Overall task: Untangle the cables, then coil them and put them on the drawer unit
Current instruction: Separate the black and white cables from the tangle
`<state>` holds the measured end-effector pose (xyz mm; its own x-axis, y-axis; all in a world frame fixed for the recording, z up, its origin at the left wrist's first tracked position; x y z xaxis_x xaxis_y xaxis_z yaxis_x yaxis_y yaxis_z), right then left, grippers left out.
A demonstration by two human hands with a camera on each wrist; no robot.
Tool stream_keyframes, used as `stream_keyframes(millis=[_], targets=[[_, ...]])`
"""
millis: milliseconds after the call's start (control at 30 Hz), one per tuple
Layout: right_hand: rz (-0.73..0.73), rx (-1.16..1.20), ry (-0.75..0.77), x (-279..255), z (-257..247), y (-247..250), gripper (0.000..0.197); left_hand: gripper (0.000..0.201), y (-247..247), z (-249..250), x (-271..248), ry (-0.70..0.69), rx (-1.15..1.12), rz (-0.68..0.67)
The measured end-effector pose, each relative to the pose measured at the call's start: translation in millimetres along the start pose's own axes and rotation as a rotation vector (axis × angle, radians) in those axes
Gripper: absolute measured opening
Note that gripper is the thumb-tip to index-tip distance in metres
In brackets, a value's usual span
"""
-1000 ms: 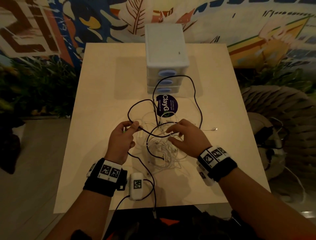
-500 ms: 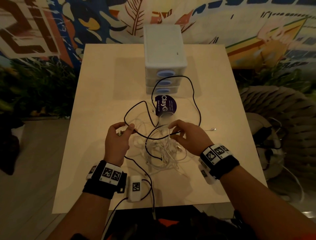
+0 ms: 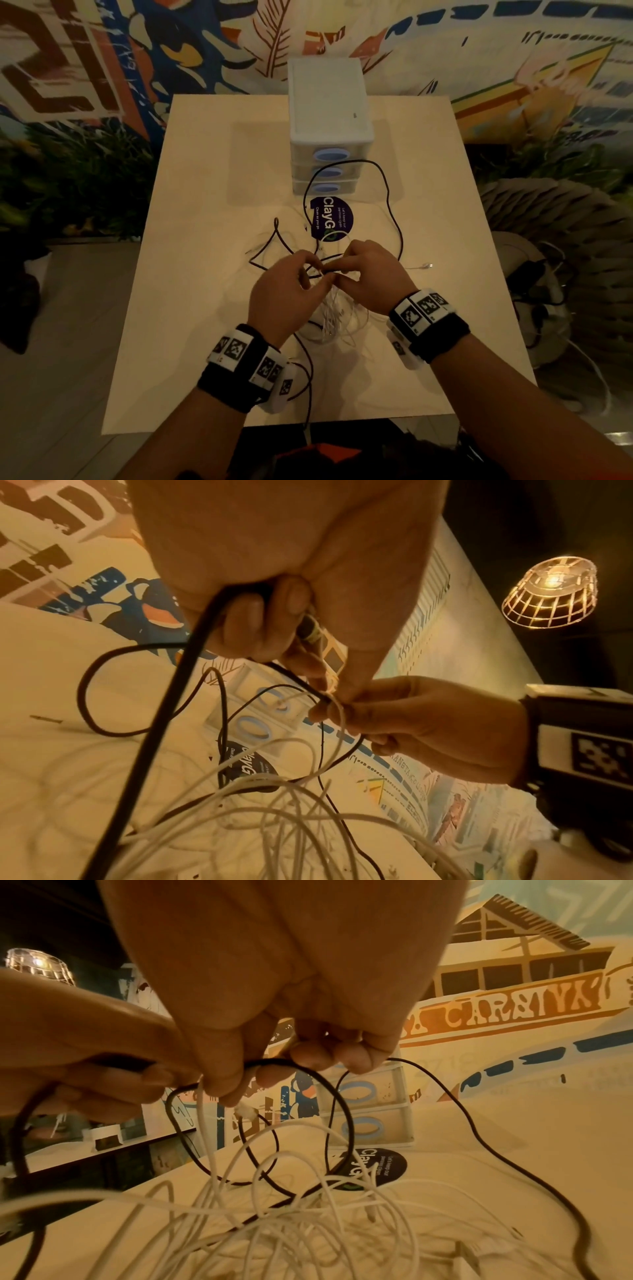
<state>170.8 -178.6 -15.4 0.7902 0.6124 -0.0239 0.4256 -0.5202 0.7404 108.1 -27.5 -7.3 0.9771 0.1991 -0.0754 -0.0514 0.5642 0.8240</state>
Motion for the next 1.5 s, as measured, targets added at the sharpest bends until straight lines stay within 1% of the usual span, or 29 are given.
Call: stream_keyframes(millis=[67, 133, 200, 267, 333, 400, 500, 567, 633, 700, 800, 867, 933, 1033, 1067, 1133, 1233, 1267, 1333, 1400, 1467, 1500], targets=[[-0.006, -0.005, 0.019, -2.1, 1.5, 2.2, 0.022, 0.015, 0.6, -2.7, 2.3, 0.001, 0.008, 0.030], [-0.023, -0.022, 0.036, -3.9, 3.9, 2.9, 0.022, 0.013, 1.3, -6.2, 4.3, 0.008, 0.010, 0.027], [-0.020, -0.023, 0.037, -5.3, 6.8, 4.2, 0.021, 0.012, -0.6, -6.6, 6.8, -0.015, 0.025, -0.044], [0.007, -0.013, 0.036, -6.0, 10.7, 7.0, 0.020, 0.016, -6.7, -5.8, 8.3, -0.042, 0.074, -0.163], [0.051, 0.010, 0.018, -5.7, 15.5, 13.1, 0.020, 0.016, -11.2, -8.5, 8.9, -0.051, 0.153, -0.204], [0.120, 0.063, -0.012, -5.3, 23.4, 24.2, 0.020, 0.016, -11.7, -17.3, 9.7, -0.028, 0.204, -0.159], [0.230, 0.118, -0.068, -9.4, 40.7, 45.8, 0.020, 0.013, -9.2, -37.4, 10.6, 0.050, 0.210, -0.084], [0.265, 0.113, -0.105, -13.6, 51.6, 56.2, 0.019, 0.013, -6.4, -47.8, 11.8, 0.066, 0.231, -0.058], [0.231, 0.094, -0.136, -16.3, 58.2, 58.7, 0.017, 0.019, -4.9, -49.3, 12.7, 0.012, 0.233, -0.038], [0.187, 0.070, -0.130, -17.6, 56.5, 58.4, 0.020, 0.019, -2.0, -43.3, 12.3, -0.055, 0.214, 0.006], [0.101, 0.058, -0.074, -14.7, 30.3, 54.9, 0.042, 0.014, 4.6, -28.6, 9.0, -0.124, 0.153, 0.087], [0.012, 0.028, -0.009, -8.7, 1.1, 44.0, 0.047, 0.012, 8.2, -16.5, 6.7, -0.167, 0.149, 0.119], [-0.073, 0.006, 0.050, -0.6, -24.9, 29.3, 0.041, 0.010, 11.7, -6.8, 5.5, -0.207, 0.143, 0.152], [-0.145, 0.073, 0.026, 13.1, -37.2, 18.6, 0.026, 0.012, 11.3, -5.1, 6.8, -0.204, 0.177, 0.159], [-0.128, 0.086, 0.034, 16.1, -37.0, 20.8, 0.023, 0.016, 8.9, -9.4, 7.8, -0.180, 0.205, 0.133], [-0.041, 0.109, 0.058, 17.6, -31.0, 33.4, 0.021, 0.022, 2.7, -22.1, 9.2, -0.122, 0.257, 0.076], [0.136, 0.092, 0.061, 11.5, -9.5, 62.7, 0.024, 0.019, 1.8, -43.2, 7.3, -0.040, 0.244, 0.056], [0.170, 0.070, 0.043, 8.3, 1.2, 69.9, 0.024, 0.018, 3.1, -47.8, 5.8, -0.024, 0.216, 0.064], [0.168, 0.032, -0.030, 1.9, 23.4, 75.6, 0.019, 0.015, 6.6, -49.2, 3.7, -0.046, 0.128, 0.107], [0.117, 0.012, -0.134, -4.9, 40.2, 70.3, 0.018, 0.014, 11.6, -42.0, 1.3, -0.109, 0.034, 0.172], [0.088, 0.023, -0.185, -11.2, 41.7, 61.8, 0.021, 0.014, 15.8, -33.1, -0.1, -0.154, -0.028, 0.222], [0.081, 0.035, -0.174, -12.9, 35.1, 58.9, 0.026, 0.014, 17.2, -28.9, -0.3, -0.169, -0.037, 0.240]])
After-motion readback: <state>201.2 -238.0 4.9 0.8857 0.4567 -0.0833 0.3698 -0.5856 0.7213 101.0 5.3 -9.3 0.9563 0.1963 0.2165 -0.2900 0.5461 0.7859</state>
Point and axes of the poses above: each hand's wrist, its own x-axis towards the middle knuckle, its own y-axis out of the back of the hand, z = x × y, the point moved 6 cm from there along x, towards the middle knuckle, and after that the axes turned 11 degrees about x, right-handed, at the moved point
